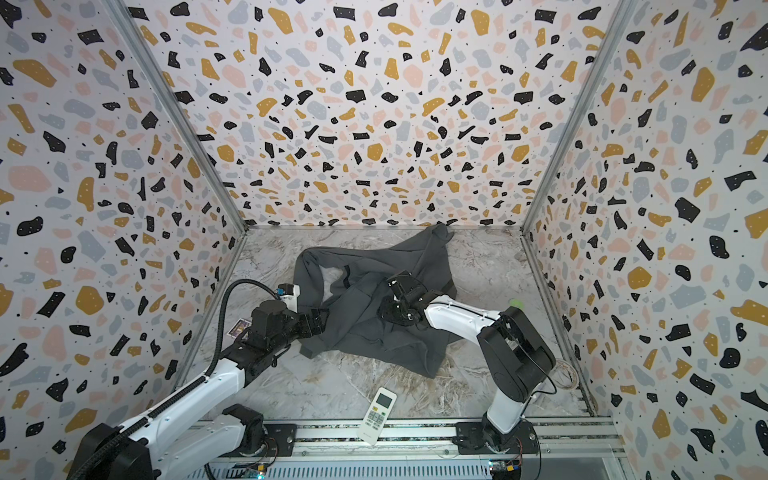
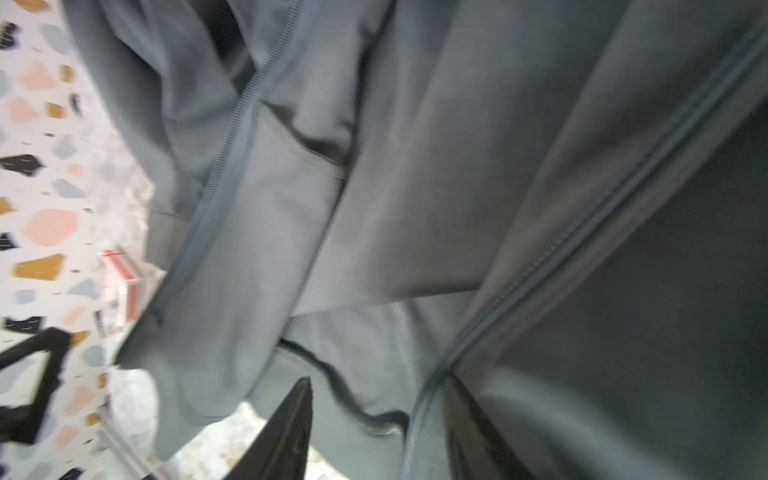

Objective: Zip up the jacket

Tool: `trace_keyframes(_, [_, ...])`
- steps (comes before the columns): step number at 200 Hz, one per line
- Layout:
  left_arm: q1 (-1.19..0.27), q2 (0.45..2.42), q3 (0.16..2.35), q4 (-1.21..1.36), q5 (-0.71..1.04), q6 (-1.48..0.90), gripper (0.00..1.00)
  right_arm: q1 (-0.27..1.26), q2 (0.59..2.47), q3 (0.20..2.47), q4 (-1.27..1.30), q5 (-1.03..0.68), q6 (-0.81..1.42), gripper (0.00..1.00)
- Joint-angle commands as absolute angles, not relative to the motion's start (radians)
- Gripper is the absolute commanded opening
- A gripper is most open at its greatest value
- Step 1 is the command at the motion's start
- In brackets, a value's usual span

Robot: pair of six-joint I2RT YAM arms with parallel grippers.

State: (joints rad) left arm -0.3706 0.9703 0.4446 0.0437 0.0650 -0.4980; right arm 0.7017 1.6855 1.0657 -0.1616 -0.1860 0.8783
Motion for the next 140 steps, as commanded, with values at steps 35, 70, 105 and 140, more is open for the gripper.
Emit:
trace_keyframes(35, [-0.375, 0.98, 0.445, 0.047, 0.06, -0.488, 0.92, 0.657, 1.47, 1.107, -0.292, -0.21, 0.765, 0.55])
trace_keyframes(70, [-0.377, 1.011, 0.452, 0.067, 0.08, -0.492, 0.92, 0.633, 1.372, 0.91, -0.333, -0.183, 0.781, 0.54])
trace_keyframes(105, [-0.385, 1.05, 0.459, 0.074, 0.082, -0.5, 0.91, 0.638, 1.363, 0.677, -0.156, -0.221, 0.868, 0.48])
trace_keyframes(140, [-0.399, 1.059, 0.477, 0.054, 0.069, -0.512, 0.91, 0.522, 1.456, 0.59, -0.073, -0.204, 0.806, 0.31])
